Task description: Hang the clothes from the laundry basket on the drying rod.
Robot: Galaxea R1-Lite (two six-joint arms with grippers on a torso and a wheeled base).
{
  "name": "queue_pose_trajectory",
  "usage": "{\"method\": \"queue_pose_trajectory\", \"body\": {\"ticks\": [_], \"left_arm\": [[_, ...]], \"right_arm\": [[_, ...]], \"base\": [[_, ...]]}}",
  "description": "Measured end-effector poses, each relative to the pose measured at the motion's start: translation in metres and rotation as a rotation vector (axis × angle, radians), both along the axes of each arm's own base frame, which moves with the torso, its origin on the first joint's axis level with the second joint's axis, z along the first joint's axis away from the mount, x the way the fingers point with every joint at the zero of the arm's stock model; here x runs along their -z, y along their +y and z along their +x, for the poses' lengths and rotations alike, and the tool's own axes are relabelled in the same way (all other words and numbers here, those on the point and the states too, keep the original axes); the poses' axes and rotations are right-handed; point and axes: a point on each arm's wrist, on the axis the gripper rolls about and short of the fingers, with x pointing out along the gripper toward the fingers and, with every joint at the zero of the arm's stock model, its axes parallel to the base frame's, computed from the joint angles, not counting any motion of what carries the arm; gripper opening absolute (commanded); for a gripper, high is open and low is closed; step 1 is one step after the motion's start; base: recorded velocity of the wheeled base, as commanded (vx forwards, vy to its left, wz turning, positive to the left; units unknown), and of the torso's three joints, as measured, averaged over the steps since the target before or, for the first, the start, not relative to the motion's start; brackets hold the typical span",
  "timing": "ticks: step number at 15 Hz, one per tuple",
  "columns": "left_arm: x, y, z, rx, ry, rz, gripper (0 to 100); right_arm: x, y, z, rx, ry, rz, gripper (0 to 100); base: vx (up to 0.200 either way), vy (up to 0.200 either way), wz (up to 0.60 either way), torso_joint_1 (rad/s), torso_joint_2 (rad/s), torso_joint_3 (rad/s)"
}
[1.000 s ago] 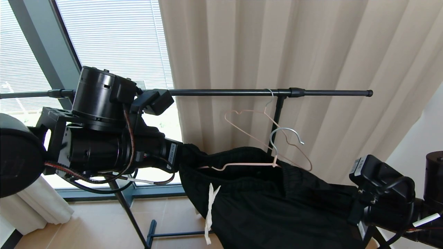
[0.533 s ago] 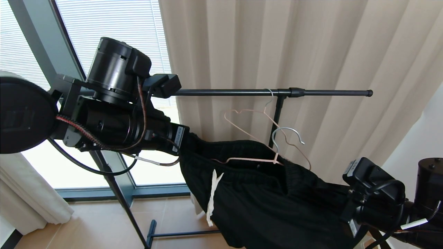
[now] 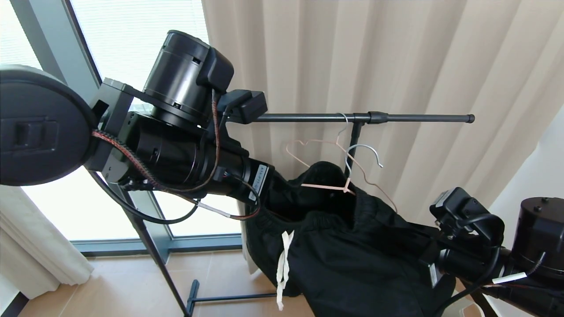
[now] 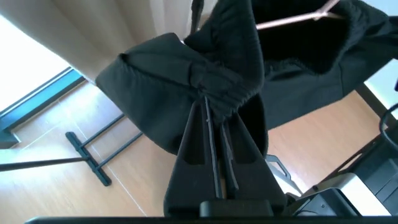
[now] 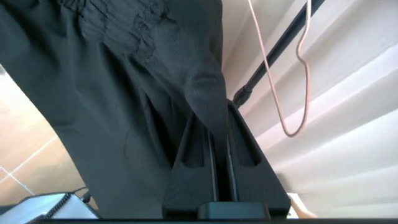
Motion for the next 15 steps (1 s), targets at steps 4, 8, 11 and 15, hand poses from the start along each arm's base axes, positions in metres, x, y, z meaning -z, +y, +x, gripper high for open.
{"method": "queue_pose_trajectory", "body": {"ticks": [4, 8, 11, 15], "left_arm": [[0.001, -0.005, -0.015, 0.039, 0.016, -0.004, 0], [0.006, -0.016, -0.03, 0.06, 0.065, -0.031, 0], [0.023, -0.02, -0.037, 0.078, 0.108, 0.009, 0], [0.035, -0.021, -0.038, 0.074, 0.141, 0.038, 0]], "right_arm": [[0.002, 0.01, 0.006, 0.029, -0.027, 0.066, 0], [0.005, 0.018, 0.003, 0.004, -0.036, 0.127, 0], [0.006, 0.018, 0.0, -0.039, -0.036, 0.144, 0], [0.005, 0.015, -0.005, -0.109, -0.066, 0.183, 0]], "base": [[0.0, 0.0, 0.0, 0.0, 0.0, 0.0], [0.0, 0.0, 0.0, 0.0, 0.0, 0.0], [0.0, 0.0, 0.0, 0.0, 0.0, 0.0], [0.0, 0.0, 0.0, 0.0, 0.0, 0.0]]}}
